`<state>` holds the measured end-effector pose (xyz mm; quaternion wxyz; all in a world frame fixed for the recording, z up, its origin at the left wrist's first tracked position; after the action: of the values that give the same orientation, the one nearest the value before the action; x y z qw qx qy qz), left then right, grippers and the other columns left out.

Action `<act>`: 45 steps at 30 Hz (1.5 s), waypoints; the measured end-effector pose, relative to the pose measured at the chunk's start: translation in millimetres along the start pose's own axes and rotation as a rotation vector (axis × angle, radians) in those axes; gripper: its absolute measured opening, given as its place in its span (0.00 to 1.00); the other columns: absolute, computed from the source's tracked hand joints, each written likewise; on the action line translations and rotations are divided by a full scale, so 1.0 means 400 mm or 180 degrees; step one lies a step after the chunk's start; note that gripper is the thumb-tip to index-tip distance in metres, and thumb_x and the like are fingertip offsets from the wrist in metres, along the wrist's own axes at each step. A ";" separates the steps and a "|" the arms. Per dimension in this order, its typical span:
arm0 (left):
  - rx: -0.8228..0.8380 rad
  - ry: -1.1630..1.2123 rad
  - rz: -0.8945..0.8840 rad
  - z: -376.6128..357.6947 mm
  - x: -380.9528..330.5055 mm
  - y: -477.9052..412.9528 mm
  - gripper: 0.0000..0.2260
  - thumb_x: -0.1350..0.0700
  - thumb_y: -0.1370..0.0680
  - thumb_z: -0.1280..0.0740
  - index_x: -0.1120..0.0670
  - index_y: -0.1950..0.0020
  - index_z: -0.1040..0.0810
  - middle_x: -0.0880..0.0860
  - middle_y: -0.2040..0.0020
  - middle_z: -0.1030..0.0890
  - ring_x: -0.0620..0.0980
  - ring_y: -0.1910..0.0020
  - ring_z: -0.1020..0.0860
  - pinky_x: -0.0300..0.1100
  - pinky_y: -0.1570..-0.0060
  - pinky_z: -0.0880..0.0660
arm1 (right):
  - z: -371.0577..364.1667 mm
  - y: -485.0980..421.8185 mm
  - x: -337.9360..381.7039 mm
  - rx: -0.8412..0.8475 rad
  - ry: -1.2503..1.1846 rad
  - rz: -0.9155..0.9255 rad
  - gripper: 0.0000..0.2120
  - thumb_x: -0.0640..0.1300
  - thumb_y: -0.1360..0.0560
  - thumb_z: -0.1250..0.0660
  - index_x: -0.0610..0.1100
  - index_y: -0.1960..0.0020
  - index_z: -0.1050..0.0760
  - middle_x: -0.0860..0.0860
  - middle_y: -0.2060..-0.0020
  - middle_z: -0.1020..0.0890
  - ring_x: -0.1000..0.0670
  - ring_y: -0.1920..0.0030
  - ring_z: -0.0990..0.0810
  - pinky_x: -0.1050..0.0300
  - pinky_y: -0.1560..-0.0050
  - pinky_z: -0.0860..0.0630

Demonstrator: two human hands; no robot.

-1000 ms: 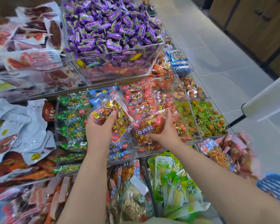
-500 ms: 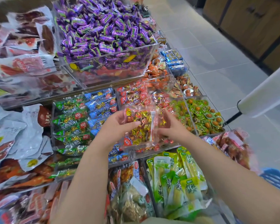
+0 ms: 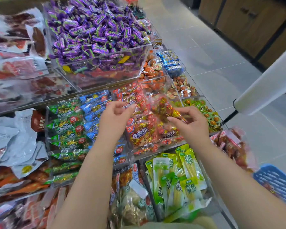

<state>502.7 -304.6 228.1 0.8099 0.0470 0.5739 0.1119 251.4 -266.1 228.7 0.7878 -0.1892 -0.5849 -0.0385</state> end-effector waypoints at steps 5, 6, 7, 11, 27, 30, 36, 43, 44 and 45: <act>0.1229 0.1401 0.1021 -0.131 0.023 0.047 0.23 0.40 0.27 0.33 0.55 0.39 0.24 0.52 0.43 0.20 0.58 0.46 0.19 0.56 0.46 0.21 | -0.099 0.070 0.134 0.0287 0.0970 0.2032 0.09 0.45 0.32 0.27 0.41 0.54 0.17 0.45 0.60 0.19 0.51 0.55 0.26 0.59 0.54 0.28; 0.1186 0.1409 0.0905 -0.131 0.019 0.044 0.17 0.48 0.25 0.31 0.54 0.40 0.24 0.51 0.41 0.21 0.58 0.45 0.20 0.59 0.44 0.23 | -0.118 0.086 0.144 0.0438 0.0945 0.2226 0.09 0.44 0.32 0.27 0.40 0.55 0.17 0.44 0.59 0.18 0.50 0.54 0.26 0.56 0.53 0.27; 0.1042 0.1298 0.0787 -0.120 0.018 0.037 0.12 0.55 0.24 0.30 0.54 0.42 0.23 0.52 0.41 0.22 0.56 0.45 0.21 0.60 0.44 0.23 | -0.133 0.100 0.148 0.0639 0.0879 0.2313 0.10 0.45 0.32 0.27 0.39 0.55 0.17 0.43 0.57 0.18 0.50 0.52 0.25 0.53 0.51 0.27; 0.0941 0.0433 0.0409 -0.088 0.037 0.012 0.11 0.62 0.26 0.28 0.47 0.50 0.21 0.55 0.47 0.20 0.54 0.53 0.20 0.55 0.53 0.22 | -0.145 0.081 0.091 0.1107 0.0588 0.1204 0.21 0.54 0.30 0.32 0.47 0.40 0.24 0.50 0.44 0.23 0.53 0.41 0.28 0.51 0.38 0.30; 0.1038 -0.3447 -0.1247 -0.147 0.093 -0.002 0.46 0.35 0.33 0.28 0.43 0.22 0.49 0.48 0.21 0.49 0.53 0.22 0.59 0.60 0.27 0.58 | -0.250 0.102 -0.214 0.2145 0.0718 -0.1177 0.32 0.56 0.29 0.30 0.52 0.30 0.38 0.64 0.45 0.28 0.64 0.48 0.28 0.68 0.50 0.31; 0.0983 -0.3768 -0.1262 -0.168 0.120 -0.014 0.47 0.34 0.33 0.29 0.44 0.22 0.53 0.48 0.20 0.53 0.55 0.23 0.63 0.63 0.29 0.62 | -0.221 0.080 -0.220 0.1834 0.0740 -0.1242 0.37 0.57 0.33 0.26 0.51 0.32 0.41 0.55 0.45 0.31 0.54 0.45 0.29 0.67 0.48 0.29; 0.0652 -0.4084 -0.1559 -0.167 0.100 -0.020 0.52 0.25 0.38 0.34 0.40 0.25 0.61 0.50 0.25 0.43 0.56 0.27 0.48 0.67 0.33 0.65 | -0.249 0.052 -0.232 0.2047 0.0564 -0.1489 0.59 0.61 0.39 0.24 0.58 0.25 0.64 0.54 0.23 0.52 0.54 0.27 0.45 0.50 0.32 0.40; 0.0993 -0.4143 -0.1149 -0.161 0.133 -0.076 0.62 0.25 0.41 0.33 0.48 0.24 0.69 0.55 0.22 0.67 0.57 0.26 0.71 0.67 0.33 0.69 | -0.304 0.058 -0.245 0.1972 0.0089 -0.1701 0.52 0.67 0.38 0.28 0.59 0.24 0.55 0.54 0.24 0.44 0.51 0.27 0.41 0.51 0.34 0.39; 0.1031 -0.4119 -0.1098 -0.160 0.138 -0.080 0.62 0.25 0.42 0.33 0.48 0.24 0.68 0.55 0.22 0.67 0.57 0.25 0.69 0.66 0.33 0.68 | -0.305 0.056 -0.245 0.2029 -0.0095 -0.1789 0.51 0.70 0.38 0.30 0.60 0.25 0.55 0.55 0.24 0.45 0.50 0.27 0.42 0.49 0.32 0.39; 0.1045 -0.4138 -0.1066 -0.159 0.142 -0.081 0.63 0.24 0.42 0.33 0.49 0.23 0.68 0.55 0.22 0.66 0.57 0.24 0.67 0.66 0.32 0.68 | -0.308 0.050 -0.243 0.2039 -0.0305 -0.1868 0.49 0.72 0.38 0.33 0.61 0.25 0.55 0.56 0.24 0.46 0.50 0.27 0.42 0.48 0.32 0.40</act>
<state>464.9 -325.9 147.7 0.9783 0.1373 -0.0190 -0.1539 338.4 -305.6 102.7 0.7343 0.2374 -0.6322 -0.0686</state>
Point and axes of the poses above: each hand's wrist, its own y-axis away from the middle knuckle, its own z-axis out of the back of the hand, x = y × z, the point moved 9 cm from there along -y, towards the middle knuckle
